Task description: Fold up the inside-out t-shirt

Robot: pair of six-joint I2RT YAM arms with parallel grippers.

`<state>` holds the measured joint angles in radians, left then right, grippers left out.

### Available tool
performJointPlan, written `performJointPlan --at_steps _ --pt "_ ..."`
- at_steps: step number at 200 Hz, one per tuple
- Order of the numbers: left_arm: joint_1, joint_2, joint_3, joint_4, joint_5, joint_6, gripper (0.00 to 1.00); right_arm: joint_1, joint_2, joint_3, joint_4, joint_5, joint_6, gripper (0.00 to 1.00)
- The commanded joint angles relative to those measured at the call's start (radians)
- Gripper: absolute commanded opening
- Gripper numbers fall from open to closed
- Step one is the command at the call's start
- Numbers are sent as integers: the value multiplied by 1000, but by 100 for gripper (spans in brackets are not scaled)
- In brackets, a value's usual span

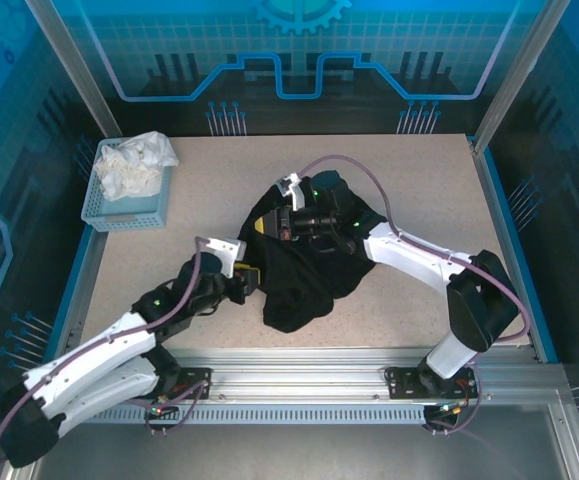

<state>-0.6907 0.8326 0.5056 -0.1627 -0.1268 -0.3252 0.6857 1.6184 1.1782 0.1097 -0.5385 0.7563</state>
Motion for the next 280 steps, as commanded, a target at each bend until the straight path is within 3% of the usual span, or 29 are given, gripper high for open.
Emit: performJointPlan --at_steps 1,57,114,138,180,210,280 --pt "-7 68 4 85 -17 134 31 -29 0 17 -17 -43 -12 0" --pt "-6 217 -2 162 16 273 34 -57 0 11 -15 -83 -22 0" --pt "-7 268 9 181 100 343 46 -63 -2 2 -7 -88 -20 0" --pt "-7 316 26 210 43 353 47 -63 -3 4 -7 -86 -19 0" --pt "-5 395 35 360 23 369 26 -64 -7 -8 -7 -82 -17 0" --pt "9 391 15 419 55 346 0 -73 -28 -23 -35 -58 -46 0" --pt "28 8 -150 384 185 105 0 -100 -74 25 -241 -24 -263 0"
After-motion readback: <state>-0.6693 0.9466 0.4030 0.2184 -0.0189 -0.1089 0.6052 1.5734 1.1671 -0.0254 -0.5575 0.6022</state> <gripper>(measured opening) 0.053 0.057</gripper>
